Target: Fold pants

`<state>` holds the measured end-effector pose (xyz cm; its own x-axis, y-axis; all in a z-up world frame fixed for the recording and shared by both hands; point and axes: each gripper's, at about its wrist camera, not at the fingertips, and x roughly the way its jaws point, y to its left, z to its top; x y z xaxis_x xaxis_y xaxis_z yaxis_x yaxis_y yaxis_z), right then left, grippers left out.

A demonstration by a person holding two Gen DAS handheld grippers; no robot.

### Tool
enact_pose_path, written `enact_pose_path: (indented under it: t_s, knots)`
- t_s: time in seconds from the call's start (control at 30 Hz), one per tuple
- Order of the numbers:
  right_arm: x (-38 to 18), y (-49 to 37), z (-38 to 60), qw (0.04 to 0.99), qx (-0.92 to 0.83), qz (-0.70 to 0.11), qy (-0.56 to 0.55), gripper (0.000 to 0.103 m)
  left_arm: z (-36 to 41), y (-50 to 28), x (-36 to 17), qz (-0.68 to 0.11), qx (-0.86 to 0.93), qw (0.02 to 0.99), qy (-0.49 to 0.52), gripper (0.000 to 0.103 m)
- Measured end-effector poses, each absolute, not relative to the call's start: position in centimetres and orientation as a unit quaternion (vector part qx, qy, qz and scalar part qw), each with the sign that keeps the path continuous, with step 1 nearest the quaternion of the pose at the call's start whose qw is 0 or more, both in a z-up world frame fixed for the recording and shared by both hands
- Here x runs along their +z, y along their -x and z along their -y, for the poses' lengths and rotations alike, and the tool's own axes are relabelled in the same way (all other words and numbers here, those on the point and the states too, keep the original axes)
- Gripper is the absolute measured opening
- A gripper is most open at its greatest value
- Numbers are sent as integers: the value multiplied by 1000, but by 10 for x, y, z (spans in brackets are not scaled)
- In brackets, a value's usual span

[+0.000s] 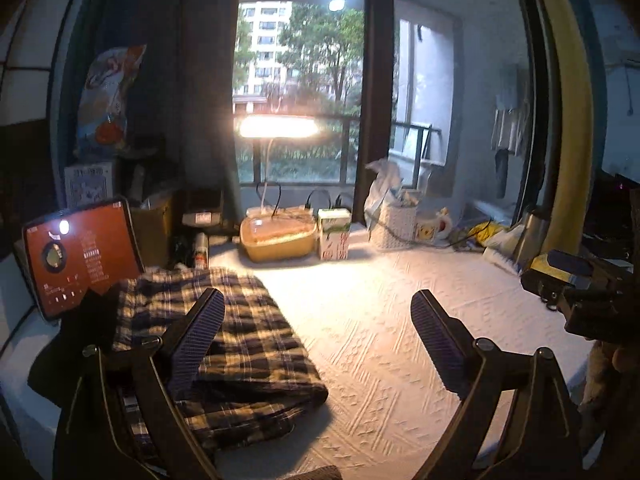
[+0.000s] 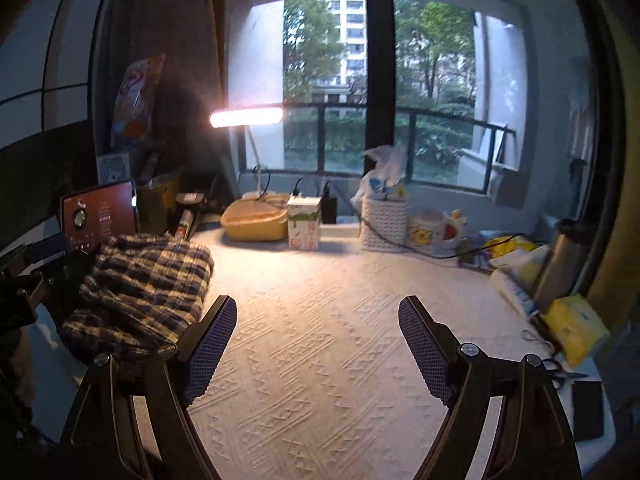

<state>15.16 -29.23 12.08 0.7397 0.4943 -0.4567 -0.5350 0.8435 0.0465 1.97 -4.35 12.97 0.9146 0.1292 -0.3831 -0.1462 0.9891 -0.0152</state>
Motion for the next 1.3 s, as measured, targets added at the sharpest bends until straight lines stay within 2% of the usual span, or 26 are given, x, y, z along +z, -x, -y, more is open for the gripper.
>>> enact_pose_path:
  t_s: [0.13,0.17,0.3,0.43,0.73,1.3]
  knots:
    - [135,-136,309,938,270,-216,39,87,52,-9,142,-169,80,982,14,95]
    - [137,-133,311,938,270,-215,39,87,53,-9,143,-168,83,982,12,103]
    - [152,-118,324,946,256,-195,41,88,62,-3,146,-162,92,982,-4,103]
    - [161,-106,336,953,242,-177,34,96,70,4,148,-143,117,982,-29,103]
    - [157,-98,341,955,239,-172,34,97,62,7,145,-149,110,983,7,103]
    - [145,-102,329,949,243,-196,48,97,52,8,133,-162,116,980,14,103]
